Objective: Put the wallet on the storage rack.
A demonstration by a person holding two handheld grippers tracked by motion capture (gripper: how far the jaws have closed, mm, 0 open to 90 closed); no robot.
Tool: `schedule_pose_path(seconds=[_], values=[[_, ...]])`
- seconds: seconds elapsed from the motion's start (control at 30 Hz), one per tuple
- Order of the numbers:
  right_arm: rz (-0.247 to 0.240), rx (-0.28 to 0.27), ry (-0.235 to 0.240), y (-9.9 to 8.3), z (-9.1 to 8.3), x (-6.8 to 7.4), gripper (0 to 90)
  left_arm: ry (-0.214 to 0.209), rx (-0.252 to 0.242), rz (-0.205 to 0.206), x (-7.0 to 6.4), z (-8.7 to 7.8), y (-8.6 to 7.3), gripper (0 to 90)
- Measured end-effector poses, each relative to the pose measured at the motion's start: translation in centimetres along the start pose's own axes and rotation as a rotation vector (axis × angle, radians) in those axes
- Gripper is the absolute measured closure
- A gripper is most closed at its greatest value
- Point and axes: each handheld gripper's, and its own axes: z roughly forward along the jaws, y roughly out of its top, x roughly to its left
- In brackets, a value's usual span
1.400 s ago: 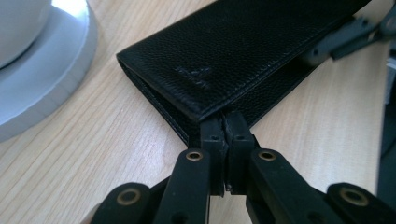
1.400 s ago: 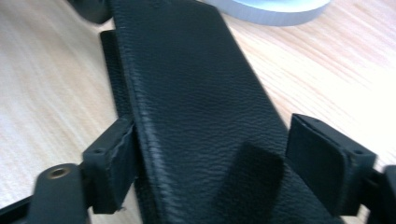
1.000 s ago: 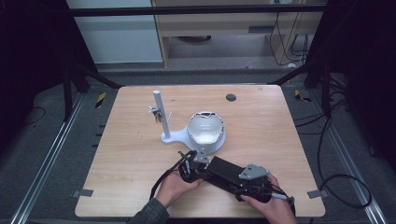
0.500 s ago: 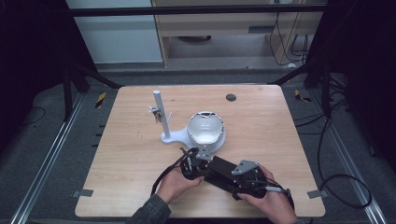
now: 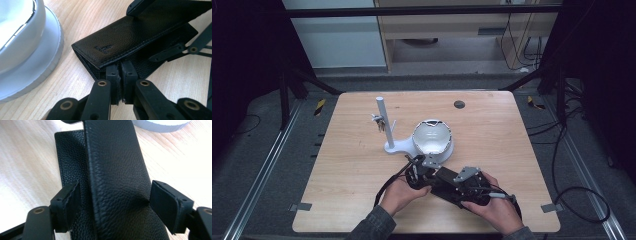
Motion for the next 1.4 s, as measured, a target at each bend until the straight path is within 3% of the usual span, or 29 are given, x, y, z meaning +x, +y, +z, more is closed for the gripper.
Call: schedule_pose_path(seconds=[0.13, 0.27, 0.37, 0.43, 0.47, 0.53, 0.6, 0.67, 0.8, 1.07, 1.4], values=[[-0.004, -0.006, -0.016, 0.0, 0.0, -0.1, 34.3, 0.001, -0.009, -0.002, 0.1, -0.2, 0.3, 86.0], [0.002, -0.018, -0.057, -0.1, -0.3, -0.3, 52.7, -0.003, -0.022, -0.017, 0.1, -0.4, 0.6, 84.9], [-0.019, -0.027, -0.088, -0.2, -0.6, -0.5, 64.6, 0.003, -0.027, -0.023, 0.0, -0.6, 0.6, 80.8], [-0.054, -0.03, -0.105, -0.2, -0.8, -0.4, 71.6, 0.017, -0.025, -0.021, 0.0, -0.9, 0.5, 75.3], [-0.085, -0.043, -0.126, -0.2, -1.1, -0.3, 78.3, 0.035, -0.032, -0.034, 0.0, -1.2, 0.4, 64.3], [-0.1, -0.053, -0.137, -0.2, -1.5, -0.3, 82.4, 0.041, -0.022, -0.043, 0.0, -1.5, 0.2, 55.4], [-0.11, -0.06, -0.135, -0.2, -1.7, -0.4, 83.2, 0.045, -0.023, -0.045, 0.0, -1.7, 0.1, 51.2], [-0.124, -0.068, -0.143, -0.4, -2.1, -0.5, 83.7, 0.061, -0.024, -0.04, 0.0, -2.0, 0.0, 39.2], [-0.133, -0.132, -0.14, -1.2, -2.8, -0.7, 83.8, 0.039, -0.041, -0.03, 0.0, -2.6, -0.4, 17.5], [-0.112, -0.238, -0.133, -2.2, -3.9, -1.2, 83.8, 0.041, -0.043, -0.066, 0.5, -2.8, -0.4, 14.5], [-0.072, -0.388, -0.122, -2.6, -4.6, -1.5, 83.8, 0.023, -0.029, -0.035, 0.0, -2.3, 0.4, 14.1]])
